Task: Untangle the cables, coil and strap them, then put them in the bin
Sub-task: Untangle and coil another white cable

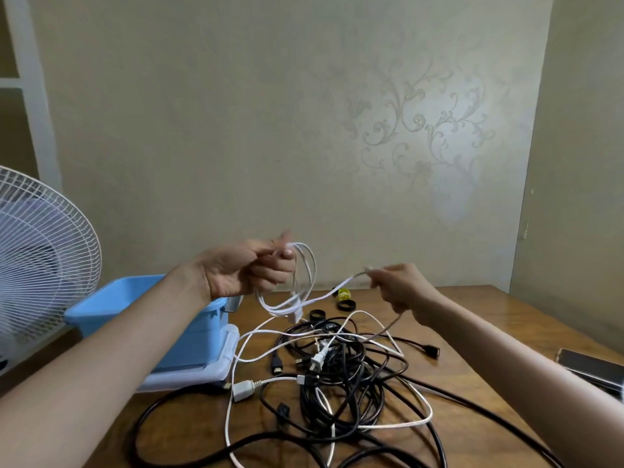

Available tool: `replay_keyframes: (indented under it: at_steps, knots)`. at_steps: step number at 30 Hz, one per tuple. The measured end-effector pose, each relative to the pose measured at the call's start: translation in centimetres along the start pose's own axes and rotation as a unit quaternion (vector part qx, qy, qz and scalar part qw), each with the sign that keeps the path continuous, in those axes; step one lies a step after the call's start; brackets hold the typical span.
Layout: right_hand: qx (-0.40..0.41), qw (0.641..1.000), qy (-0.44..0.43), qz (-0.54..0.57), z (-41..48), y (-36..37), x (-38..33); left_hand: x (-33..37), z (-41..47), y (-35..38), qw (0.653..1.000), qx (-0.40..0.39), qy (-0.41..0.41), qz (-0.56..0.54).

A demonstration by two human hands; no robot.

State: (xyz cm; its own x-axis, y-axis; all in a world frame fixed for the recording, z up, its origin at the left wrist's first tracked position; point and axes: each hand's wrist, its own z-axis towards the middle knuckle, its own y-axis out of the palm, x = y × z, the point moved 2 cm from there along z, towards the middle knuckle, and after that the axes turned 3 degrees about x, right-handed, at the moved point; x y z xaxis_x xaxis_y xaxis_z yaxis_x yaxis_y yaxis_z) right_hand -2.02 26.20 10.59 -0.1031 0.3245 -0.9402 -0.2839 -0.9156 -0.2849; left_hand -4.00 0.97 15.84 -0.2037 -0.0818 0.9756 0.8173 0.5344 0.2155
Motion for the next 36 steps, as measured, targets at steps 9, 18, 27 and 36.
replay_keyframes:
  at_steps: [9,18,27,36]
  knots:
    - [-0.097,0.991,-0.062,0.066,-4.2,4.5,-6.7,-1.6,2.7,1.7,0.990,0.117,-0.082,-0.001]
    - [-0.077,0.961,-0.255,0.068,-7.0,6.9,-4.4,-1.9,3.6,1.2,0.973,0.219,0.010,0.078]
    - [-0.081,0.990,-0.096,0.066,-0.2,0.5,5.3,1.6,0.6,-1.0,0.976,0.001,0.088,-0.199]
    - [0.135,0.928,-0.297,0.179,0.6,-2.8,-3.8,-0.2,1.1,-2.3,0.983,-0.058,0.023,-0.171]
